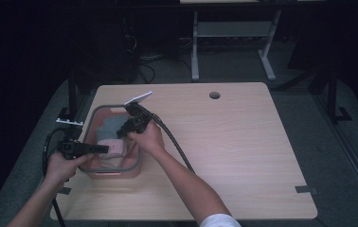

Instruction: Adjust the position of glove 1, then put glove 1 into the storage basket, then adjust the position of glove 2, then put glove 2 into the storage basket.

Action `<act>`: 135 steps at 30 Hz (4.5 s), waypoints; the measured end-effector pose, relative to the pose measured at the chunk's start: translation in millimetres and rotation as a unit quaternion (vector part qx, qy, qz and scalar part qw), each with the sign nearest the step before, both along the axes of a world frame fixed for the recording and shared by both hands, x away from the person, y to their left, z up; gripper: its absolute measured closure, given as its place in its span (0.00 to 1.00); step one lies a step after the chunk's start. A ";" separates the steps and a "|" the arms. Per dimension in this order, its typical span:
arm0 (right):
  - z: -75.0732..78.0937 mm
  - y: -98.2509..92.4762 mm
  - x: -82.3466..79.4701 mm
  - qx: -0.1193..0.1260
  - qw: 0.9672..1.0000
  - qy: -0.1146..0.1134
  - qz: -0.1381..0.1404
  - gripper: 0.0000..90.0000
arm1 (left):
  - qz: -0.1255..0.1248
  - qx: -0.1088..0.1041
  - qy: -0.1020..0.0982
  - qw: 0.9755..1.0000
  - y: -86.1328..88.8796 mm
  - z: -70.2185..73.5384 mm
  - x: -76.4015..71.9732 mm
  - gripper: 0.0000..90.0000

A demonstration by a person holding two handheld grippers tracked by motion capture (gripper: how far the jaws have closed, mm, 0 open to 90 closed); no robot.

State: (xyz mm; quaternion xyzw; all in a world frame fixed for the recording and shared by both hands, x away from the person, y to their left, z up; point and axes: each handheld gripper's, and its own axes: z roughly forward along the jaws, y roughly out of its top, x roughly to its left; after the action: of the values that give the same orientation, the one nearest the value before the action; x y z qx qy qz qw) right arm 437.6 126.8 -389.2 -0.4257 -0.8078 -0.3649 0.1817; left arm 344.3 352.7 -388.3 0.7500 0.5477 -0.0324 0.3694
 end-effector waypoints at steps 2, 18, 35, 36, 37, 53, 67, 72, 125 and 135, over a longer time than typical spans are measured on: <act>-1.5 1.6 -0.1 -0.008 1.000 -0.002 0.001 0.86 | -0.002 0.005 0.005 1.000 -0.7 -2.5 0.4 0.68; -1.0 4.8 2.9 -0.045 0.998 -0.029 0.018 0.72 | 0.008 0.028 0.006 1.000 1.1 -7.0 1.7 0.62; 24.3 -19.0 4.4 -0.034 0.998 -0.057 0.012 0.60 | 0.022 0.017 -0.037 0.999 -1.8 12.8 2.7 0.54; 26.3 -20.6 4.1 -0.031 0.998 -0.059 0.011 0.60 | 0.021 0.018 -0.037 0.999 -2.1 14.8 3.2 0.54; 28.2 -22.1 3.9 -0.029 0.998 -0.061 0.010 0.60 | 0.021 0.015 -0.038 0.999 -2.1 16.4 3.7 0.53; 47.7 -55.4 2.8 0.003 0.998 -0.065 -0.014 0.56 | 0.000 -0.015 -0.069 0.997 -15.5 48.1 2.6 0.48; 51.7 -88.3 -6.6 0.018 0.997 -0.067 -0.030 0.54 | -0.028 -0.018 -0.079 0.996 -45.9 55.5 4.2 0.45; 50.3 -105.0 -8.1 0.018 0.997 -0.064 -0.041 0.53 | -0.040 -0.019 -0.082 0.996 -58.6 57.5 7.3 0.43; 17.7 -250.2 -33.7 0.032 0.985 -0.032 -0.167 0.50 | -0.136 -0.019 -0.078 0.987 -152.9 50.9 18.1 0.34; 11.6 -274.8 -43.2 0.035 0.982 -0.026 -0.186 0.50 | -0.153 -0.024 -0.073 0.985 -169.1 49.7 19.8 0.32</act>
State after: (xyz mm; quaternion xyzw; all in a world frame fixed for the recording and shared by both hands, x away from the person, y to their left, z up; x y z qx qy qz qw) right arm 394.4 -147.9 -377.6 -0.5525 -0.7056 -0.4313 0.1040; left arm 364.1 183.6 -338.6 0.8162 0.3972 -0.0464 0.4170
